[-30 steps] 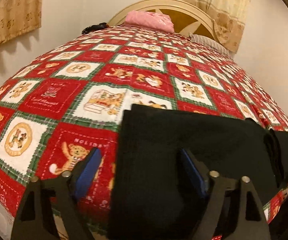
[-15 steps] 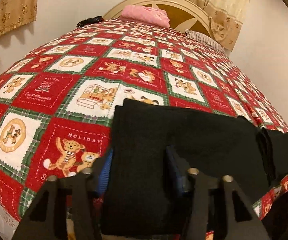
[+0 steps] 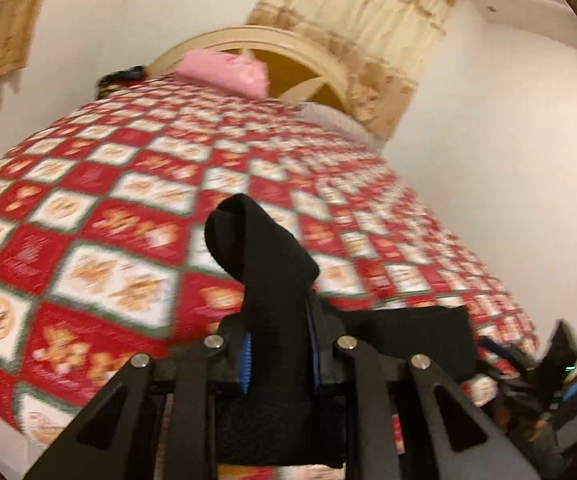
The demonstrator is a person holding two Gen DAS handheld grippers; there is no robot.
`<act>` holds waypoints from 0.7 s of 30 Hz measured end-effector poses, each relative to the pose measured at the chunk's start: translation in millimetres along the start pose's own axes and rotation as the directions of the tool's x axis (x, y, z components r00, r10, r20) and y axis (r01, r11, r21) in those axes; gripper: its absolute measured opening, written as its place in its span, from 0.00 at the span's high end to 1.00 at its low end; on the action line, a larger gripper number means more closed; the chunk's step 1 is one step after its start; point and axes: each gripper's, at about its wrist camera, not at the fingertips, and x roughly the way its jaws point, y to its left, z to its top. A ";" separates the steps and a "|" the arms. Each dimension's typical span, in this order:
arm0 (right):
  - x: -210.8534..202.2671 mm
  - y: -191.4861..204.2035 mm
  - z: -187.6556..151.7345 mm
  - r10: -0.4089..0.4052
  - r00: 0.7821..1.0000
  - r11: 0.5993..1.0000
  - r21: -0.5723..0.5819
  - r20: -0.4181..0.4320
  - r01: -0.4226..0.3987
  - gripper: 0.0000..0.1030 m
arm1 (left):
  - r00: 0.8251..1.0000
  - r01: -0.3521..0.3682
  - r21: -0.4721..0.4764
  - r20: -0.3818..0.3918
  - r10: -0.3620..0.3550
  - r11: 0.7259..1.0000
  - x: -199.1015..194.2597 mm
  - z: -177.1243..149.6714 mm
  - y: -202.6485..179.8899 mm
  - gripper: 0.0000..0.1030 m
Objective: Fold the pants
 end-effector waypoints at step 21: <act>-25.0 -128.6 -25.0 -0.169 0.986 0.919 0.360 -0.005 0.159 0.47 | 0.935 0.240 0.315 -0.328 -0.132 0.918 179.2 -54.5 -231.2 0.75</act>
